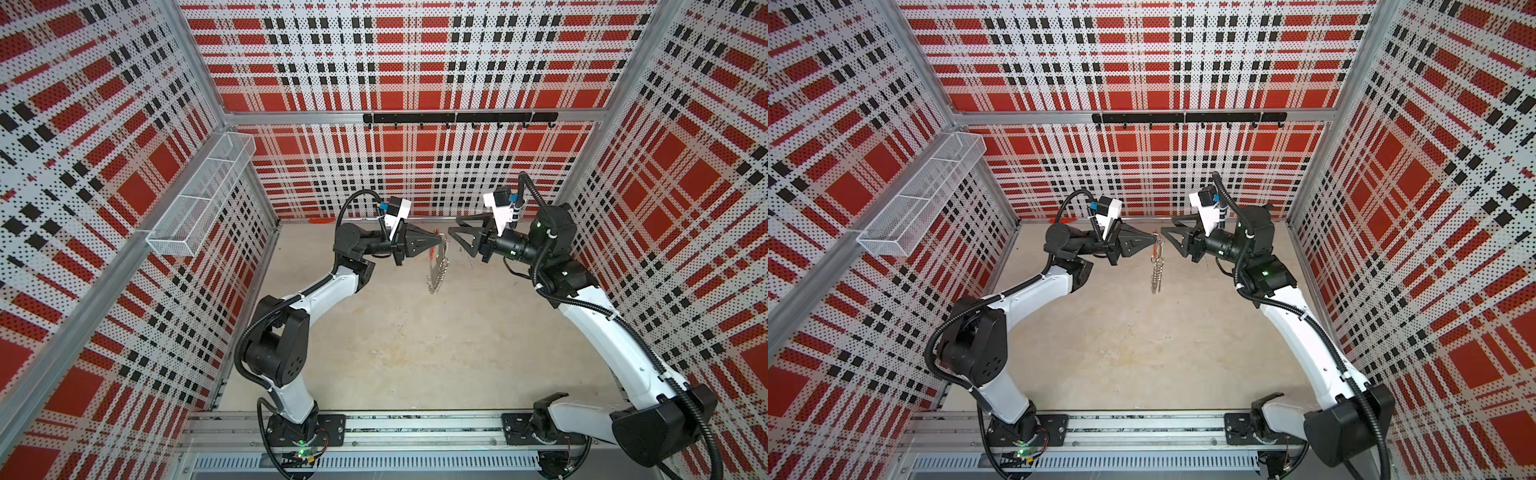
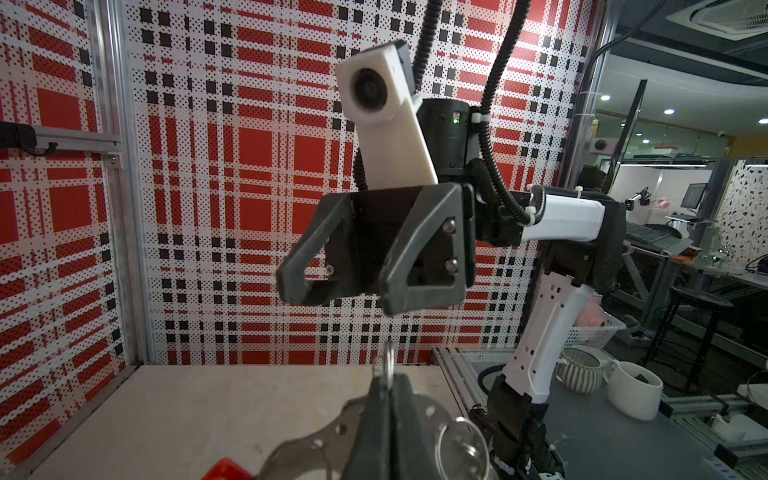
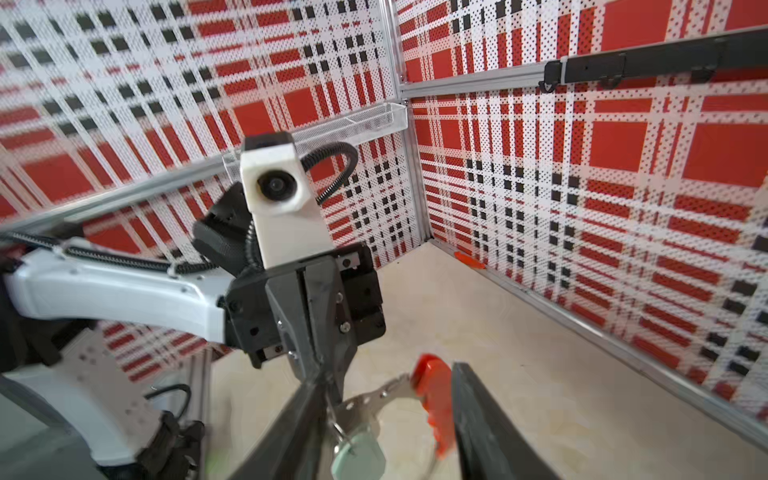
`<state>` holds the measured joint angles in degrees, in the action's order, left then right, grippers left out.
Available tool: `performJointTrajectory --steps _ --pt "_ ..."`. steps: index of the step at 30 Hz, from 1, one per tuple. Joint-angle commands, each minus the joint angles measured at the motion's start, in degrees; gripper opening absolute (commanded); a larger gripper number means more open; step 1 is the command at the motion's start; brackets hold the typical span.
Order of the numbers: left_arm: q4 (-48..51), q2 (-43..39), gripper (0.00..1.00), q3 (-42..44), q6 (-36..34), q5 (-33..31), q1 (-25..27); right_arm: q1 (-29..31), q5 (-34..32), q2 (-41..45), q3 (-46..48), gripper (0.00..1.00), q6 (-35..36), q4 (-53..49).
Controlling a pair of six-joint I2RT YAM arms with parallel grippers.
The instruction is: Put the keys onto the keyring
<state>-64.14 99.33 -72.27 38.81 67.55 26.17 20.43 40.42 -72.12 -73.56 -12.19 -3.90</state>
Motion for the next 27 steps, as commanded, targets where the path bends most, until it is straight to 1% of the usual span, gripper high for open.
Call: performJointTrajectory --steps 1,3,4,14,21,23,26,27 --pt "-2.9 0.08 0.0 -0.5 0.74 -0.22 0.15 0.78 1.22 -0.27 -0.16 0.3 2.18 -1.24" --pt "-2.93 0.29 0.0 -0.64 0.93 -0.14 0.27 1.2 2.09 -0.44 0.04 0.24 2.65 -1.42" --pt "-2.95 0.34 0.0 -0.74 1.0 -0.13 0.28 1.37 2.37 -0.44 0.16 0.24 2.67 -1.24" --pt "-3.05 1.02 0.0 -1.2 1.69 -0.13 0.25 1.97 4.51 -0.19 1.66 0.25 2.1 1.87" --pt "-3.14 1.04 0.0 -1.47 2.04 -0.02 0.25 2.34 5.8 -0.92 2.65 0.24 1.73 2.76" --pt "-3.12 1.12 0.0 -1.47 2.31 -0.02 0.15 2.36 4.86 -0.48 2.9 0.29 1.72 2.76" --pt "-3.26 1.04 0.0 -1.27 2.41 -0.2 -0.06 2.18 1.61 0.88 3.75 0.31 2.38 2.91" --pt "-3.25 1.04 0.0 -1.14 2.46 -0.33 -0.16 1.93 1.33 1.29 3.98 0.34 2.43 3.0"
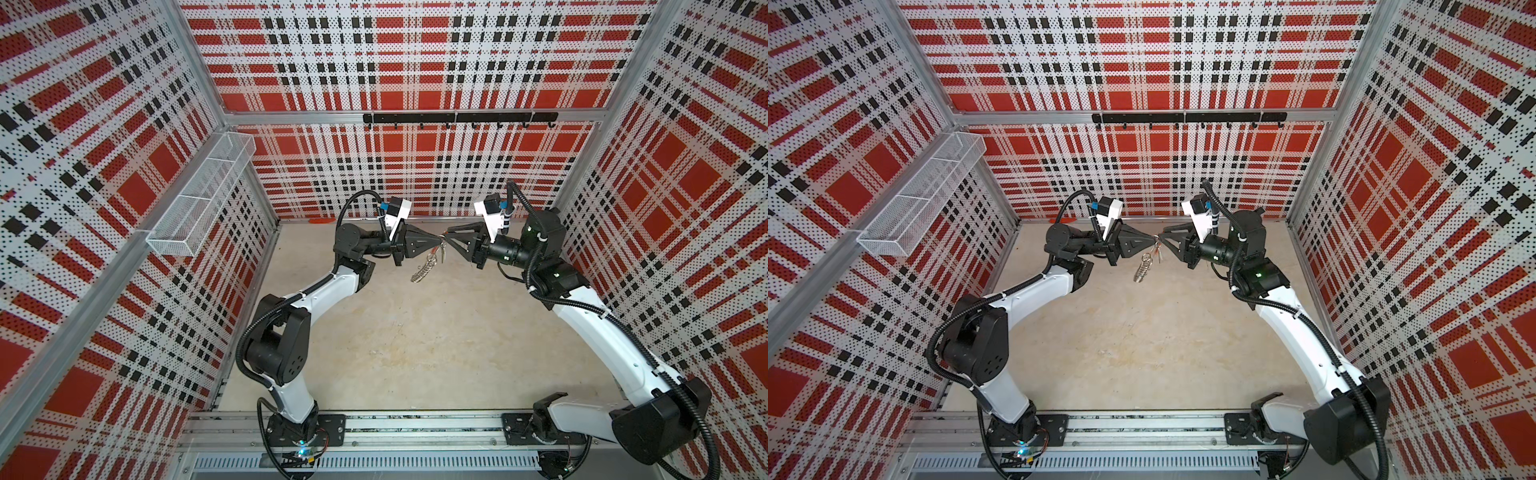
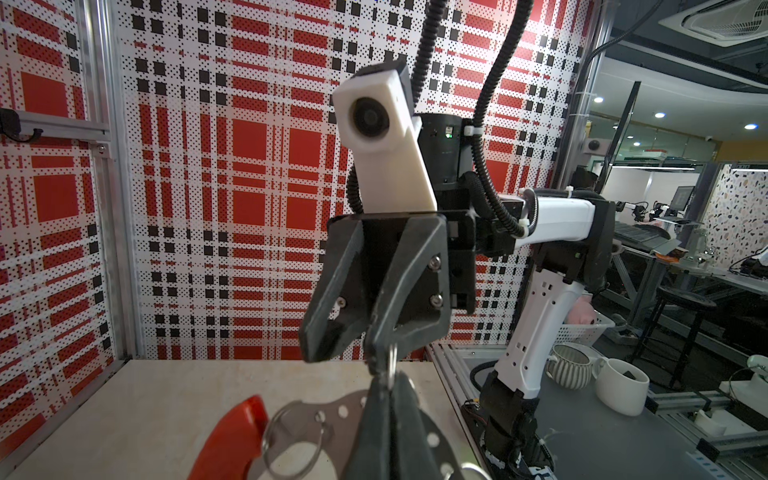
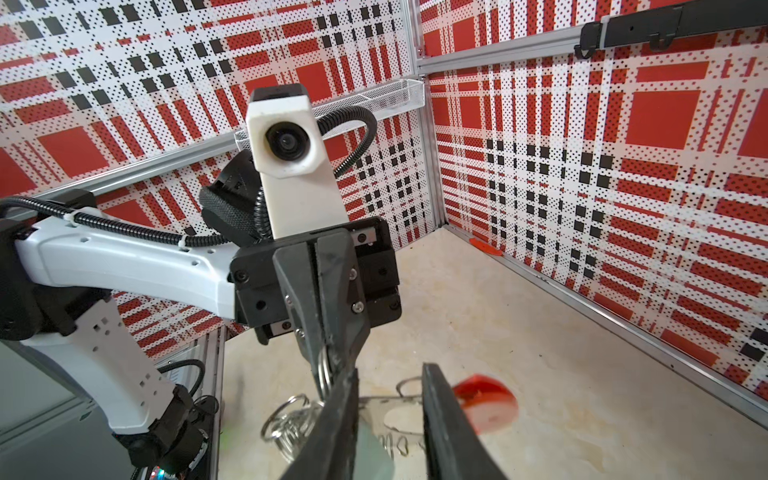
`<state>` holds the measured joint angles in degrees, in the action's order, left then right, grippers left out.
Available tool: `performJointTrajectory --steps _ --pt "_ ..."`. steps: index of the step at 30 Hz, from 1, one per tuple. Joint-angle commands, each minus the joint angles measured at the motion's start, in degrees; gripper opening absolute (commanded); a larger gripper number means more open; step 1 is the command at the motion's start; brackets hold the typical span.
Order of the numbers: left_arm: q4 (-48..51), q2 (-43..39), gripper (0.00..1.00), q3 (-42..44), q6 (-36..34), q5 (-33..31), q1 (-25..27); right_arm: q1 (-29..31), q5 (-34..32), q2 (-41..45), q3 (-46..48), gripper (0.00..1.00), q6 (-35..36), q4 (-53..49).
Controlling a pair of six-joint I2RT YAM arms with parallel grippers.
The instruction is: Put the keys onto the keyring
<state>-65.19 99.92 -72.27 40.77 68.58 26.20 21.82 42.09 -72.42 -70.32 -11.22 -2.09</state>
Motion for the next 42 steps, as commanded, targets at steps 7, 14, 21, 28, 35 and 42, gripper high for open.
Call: performJointTrajectory --steps 7,14,21,28,35,42 --pt "-2.15 0.33 0.0 -0.61 0.62 -2.37 -0.73 -1.08 0.57 3.87 1.22 0.49 1.03 0.9" --pt "-2.15 0.28 0.0 -0.28 0.71 -3.65 -1.1 -1.15 4.81 4.12 2.02 0.53 -1.49 4.44" --pt "1.72 -0.14 0.0 -0.15 -1.52 -6.46 -1.7 -1.13 5.55 2.8 2.17 0.55 -2.25 6.32" --pt "9.29 -1.53 0.0 -0.6 -6.94 -7.84 -1.76 -1.18 5.48 -0.49 0.26 0.49 -1.7 6.48" --pt "9.47 -2.04 0.0 -0.42 -7.02 -7.4 -1.86 -3.51 5.18 -2.0 0.39 0.47 -3.17 8.44" --pt "9.55 -2.0 0.0 -0.72 -6.85 -7.3 -1.78 -4.3 8.66 -4.09 -0.5 0.48 -4.84 10.16"
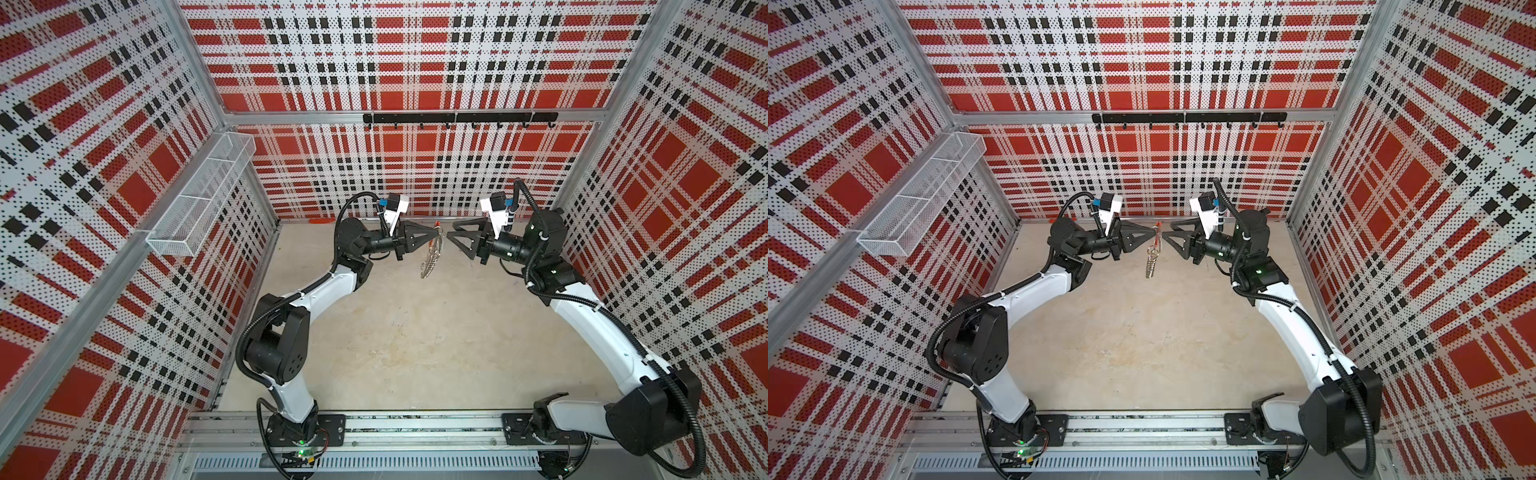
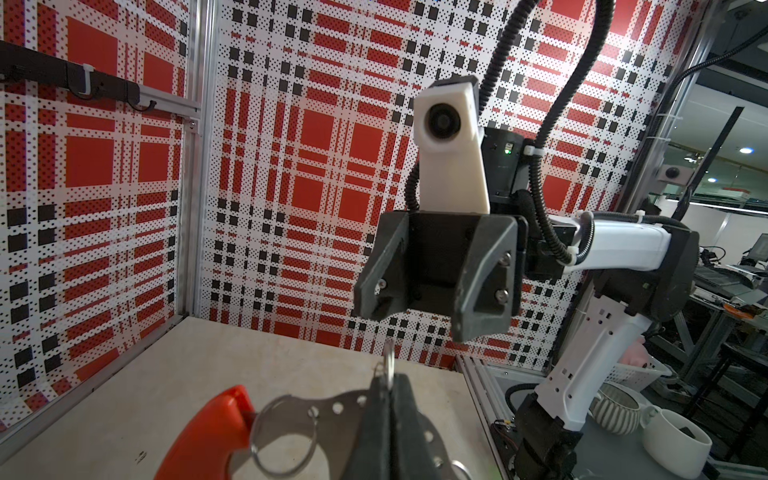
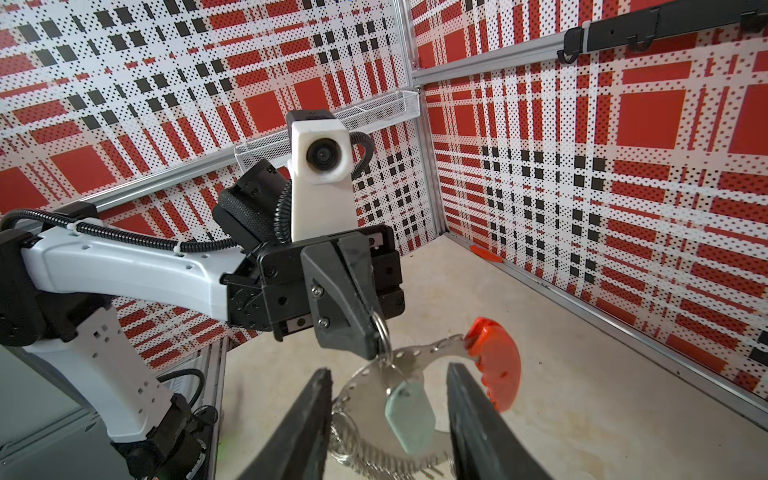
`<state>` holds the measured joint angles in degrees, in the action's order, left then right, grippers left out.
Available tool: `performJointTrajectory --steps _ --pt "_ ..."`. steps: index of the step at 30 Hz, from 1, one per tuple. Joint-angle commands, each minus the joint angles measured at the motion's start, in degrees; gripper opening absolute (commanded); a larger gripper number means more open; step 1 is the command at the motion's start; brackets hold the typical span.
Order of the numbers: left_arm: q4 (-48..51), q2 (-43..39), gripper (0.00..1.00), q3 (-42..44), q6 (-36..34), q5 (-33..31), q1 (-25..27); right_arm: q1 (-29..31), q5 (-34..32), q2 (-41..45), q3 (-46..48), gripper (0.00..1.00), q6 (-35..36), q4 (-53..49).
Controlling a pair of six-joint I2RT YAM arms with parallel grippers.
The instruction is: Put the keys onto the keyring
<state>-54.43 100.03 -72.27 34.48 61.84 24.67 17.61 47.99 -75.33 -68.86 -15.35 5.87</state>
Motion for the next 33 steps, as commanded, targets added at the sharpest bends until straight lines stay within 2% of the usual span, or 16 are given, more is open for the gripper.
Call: performJointTrajectory --steps 1,10,26,33 --pt "-1.2 -2.03 0.0 -0.83 -0.55 -0.58 -0.16 -0.04 3.39 -1.7 -2.11 0.47 -0.89 2.3" --pt "-1.2 -1.67 0.0 -1.47 -0.29 -0.41 0.16 0.53 5.1 -4.25 -3.24 0.4 -1.59 3.71" --pt "-1.17 -1.5 0.0 -1.82 0.14 -0.23 0.22 0.59 7.0 -8.38 -5.48 0.37 -1.3 3.56" --pt "-1.2 -0.99 0.0 -2.26 0.48 -0.04 0.24 0.68 7.56 -8.95 -5.98 0.22 -1.5 4.27"
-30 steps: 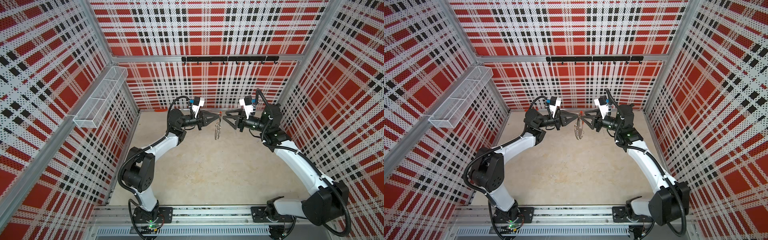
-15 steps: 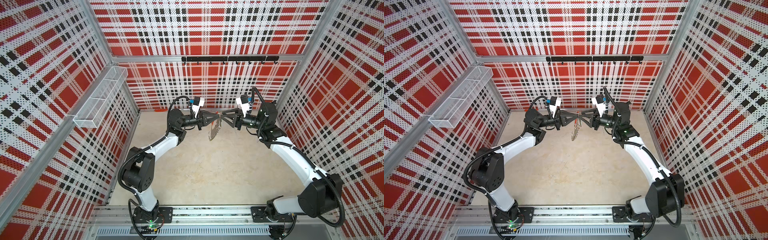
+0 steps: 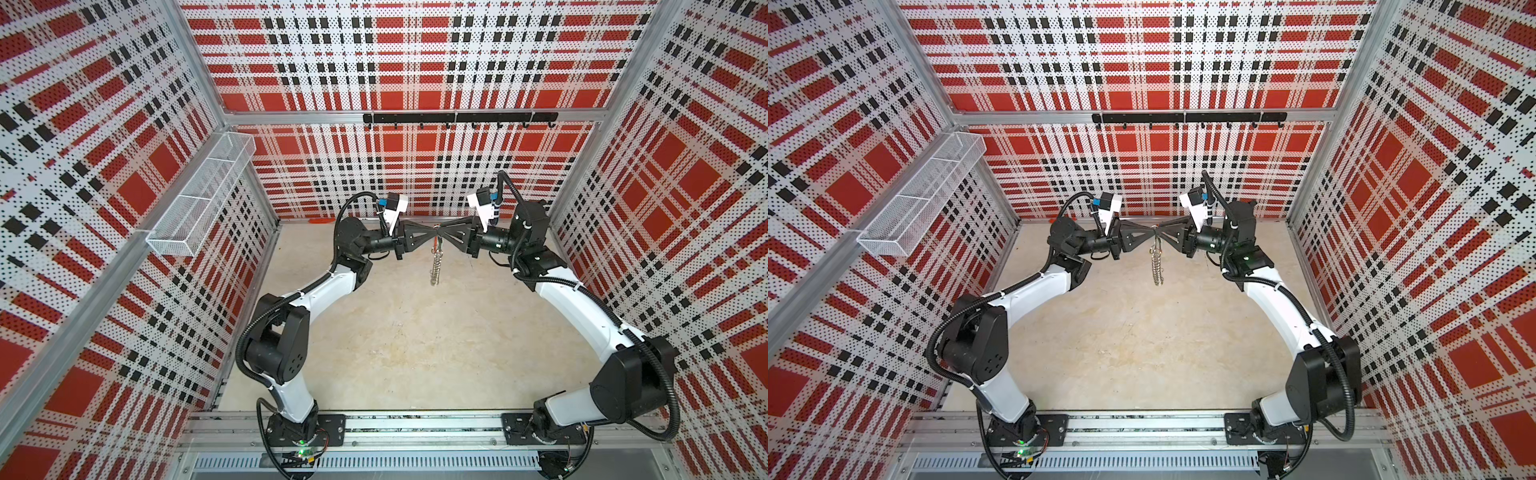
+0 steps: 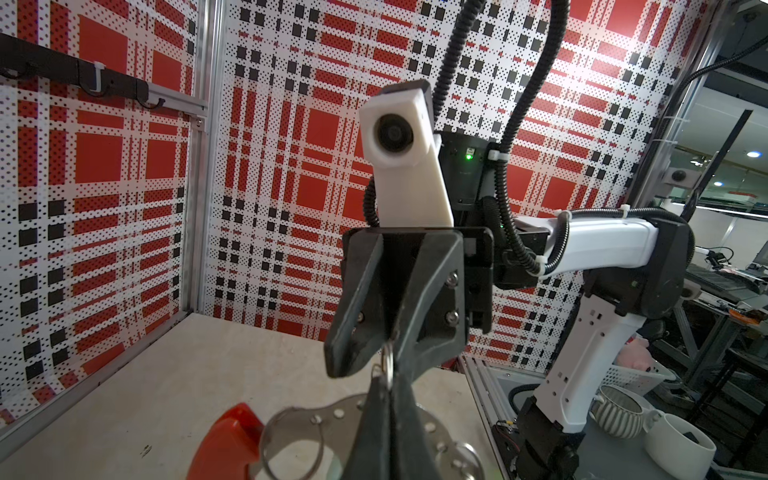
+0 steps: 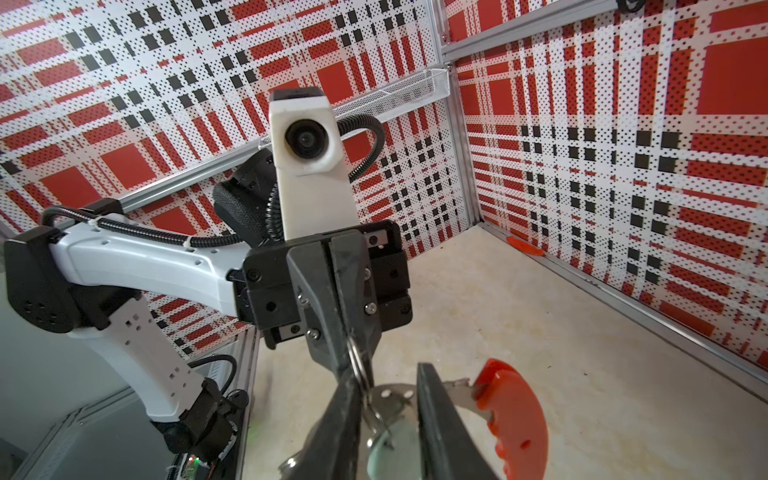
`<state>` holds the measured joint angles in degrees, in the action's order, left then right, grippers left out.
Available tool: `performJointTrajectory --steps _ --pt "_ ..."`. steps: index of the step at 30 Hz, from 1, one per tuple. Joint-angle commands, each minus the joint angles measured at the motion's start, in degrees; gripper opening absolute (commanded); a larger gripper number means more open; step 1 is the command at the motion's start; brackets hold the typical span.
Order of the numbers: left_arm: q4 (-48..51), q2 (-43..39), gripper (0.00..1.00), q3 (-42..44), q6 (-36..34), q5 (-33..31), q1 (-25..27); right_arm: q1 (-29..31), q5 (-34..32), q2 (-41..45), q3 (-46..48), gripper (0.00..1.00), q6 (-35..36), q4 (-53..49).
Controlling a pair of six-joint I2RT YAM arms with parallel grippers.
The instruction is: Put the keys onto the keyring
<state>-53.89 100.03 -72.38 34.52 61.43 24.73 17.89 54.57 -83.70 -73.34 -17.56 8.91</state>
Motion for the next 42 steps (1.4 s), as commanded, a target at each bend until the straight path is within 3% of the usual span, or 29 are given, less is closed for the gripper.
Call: performJointTrajectory --steps 1,7,11,13,15,18,20,22,30,35,42 --pt "-1.75 -0.98 0.0 -2.15 0.46 0.38 0.13 0.37 1.07 -0.67 -1.48 0.18 0.69 1.38" --pt "-0.5 -0.25 0.0 -2.24 -0.42 0.18 -0.04 0.47 -0.24 -0.76 -1.56 0.0 1.99 0.64" --pt "5.49 -0.78 0.14 -2.45 -5.7 -0.88 -0.41 0.89 -3.92 -0.06 -2.78 0.0 6.6 -4.3" --pt "13.69 -1.54 0.18 -3.29 -12.27 -2.0 -0.43 1.17 -6.34 0.03 -3.87 0.0 10.03 -8.38" --pt "27.1 -2.32 0.29 -5.54 -24.3 -4.4 -0.3 1.84 -9.74 0.03 -5.51 0.0 14.63 -13.6" --pt "49.95 -3.14 0.37 -9.92 -44.89 -11.16 0.52 3.1 -15.51 -0.06 -7.06 0.0 20.59 -20.22" --pt "60.19 -3.08 0.39 -12.4 -55.92 -14.6 1.19 3.86 -18.78 -0.23 -7.73 0.0 24.09 -23.42" --pt "65.41 -3.07 0.39 -13.27 -61.39 -16.07 1.28 4.55 -21.97 -0.37 -8.09 0.0 27.07 -26.03" --pt "76.12 -1.34 0.36 -20.6 -72.46 -11.5 0.14 7.46 -28.9 -0.33 -7.41 0.0 34.61 -29.93" --pt "82.08 1.82 0.35 -26.81 -74.31 -9.8 0.14 7.64 -28.49 0.22 -6.41 0.0 34.83 -29.12" --pt "82.5 2.53 0.35 -27.11 -74.06 -8.57 0.84 7.69 -26.03 1.34 -5.4 0.0 33.66 -26.8"
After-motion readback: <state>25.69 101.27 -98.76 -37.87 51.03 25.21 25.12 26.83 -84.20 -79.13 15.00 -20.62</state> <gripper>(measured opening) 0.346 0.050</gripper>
